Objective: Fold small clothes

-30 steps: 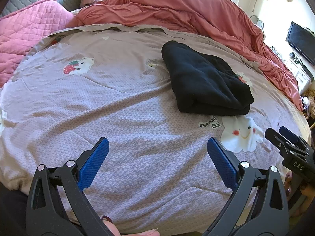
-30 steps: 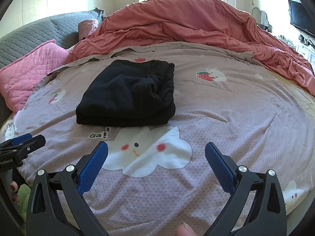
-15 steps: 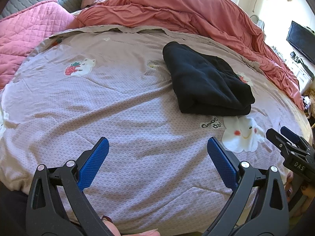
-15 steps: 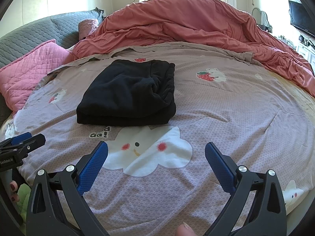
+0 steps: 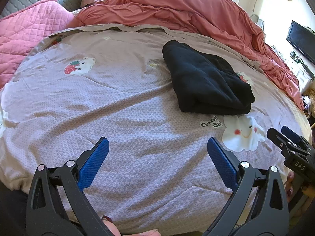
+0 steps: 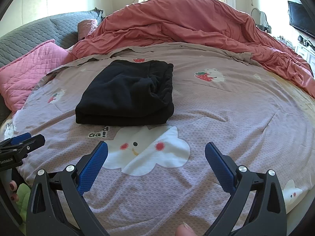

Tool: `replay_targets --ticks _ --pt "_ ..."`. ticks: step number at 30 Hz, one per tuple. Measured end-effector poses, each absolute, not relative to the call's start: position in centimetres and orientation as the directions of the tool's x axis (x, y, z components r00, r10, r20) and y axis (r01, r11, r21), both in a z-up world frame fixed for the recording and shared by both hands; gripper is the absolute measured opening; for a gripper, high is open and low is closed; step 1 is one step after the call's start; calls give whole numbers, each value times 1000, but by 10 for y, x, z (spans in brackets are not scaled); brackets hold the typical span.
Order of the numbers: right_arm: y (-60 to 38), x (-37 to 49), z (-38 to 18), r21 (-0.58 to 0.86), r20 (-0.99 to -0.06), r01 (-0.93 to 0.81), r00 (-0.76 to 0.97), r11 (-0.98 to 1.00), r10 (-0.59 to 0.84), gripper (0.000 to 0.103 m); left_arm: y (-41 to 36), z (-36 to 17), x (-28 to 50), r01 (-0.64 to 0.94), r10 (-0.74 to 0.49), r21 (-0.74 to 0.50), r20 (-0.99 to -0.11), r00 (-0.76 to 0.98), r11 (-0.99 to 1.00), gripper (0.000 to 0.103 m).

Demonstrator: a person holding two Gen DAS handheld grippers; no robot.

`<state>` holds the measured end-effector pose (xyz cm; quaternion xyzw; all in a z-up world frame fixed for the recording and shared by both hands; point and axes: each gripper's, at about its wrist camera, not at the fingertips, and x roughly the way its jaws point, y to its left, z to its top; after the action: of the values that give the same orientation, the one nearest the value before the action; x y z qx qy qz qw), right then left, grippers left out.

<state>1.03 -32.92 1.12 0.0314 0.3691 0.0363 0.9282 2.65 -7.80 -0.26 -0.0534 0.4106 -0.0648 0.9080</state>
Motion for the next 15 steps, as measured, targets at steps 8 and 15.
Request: replay_targets --ticks 8,15 --pt "-334 10 10 74 -688 -16 723 997 63 98 -77 -2 28 80 -164 -148 -738 654 986 94" --pt "-333 13 9 72 -690 -9 722 997 56 98 -77 -2 26 78 -164 -150 -742 650 986 94"
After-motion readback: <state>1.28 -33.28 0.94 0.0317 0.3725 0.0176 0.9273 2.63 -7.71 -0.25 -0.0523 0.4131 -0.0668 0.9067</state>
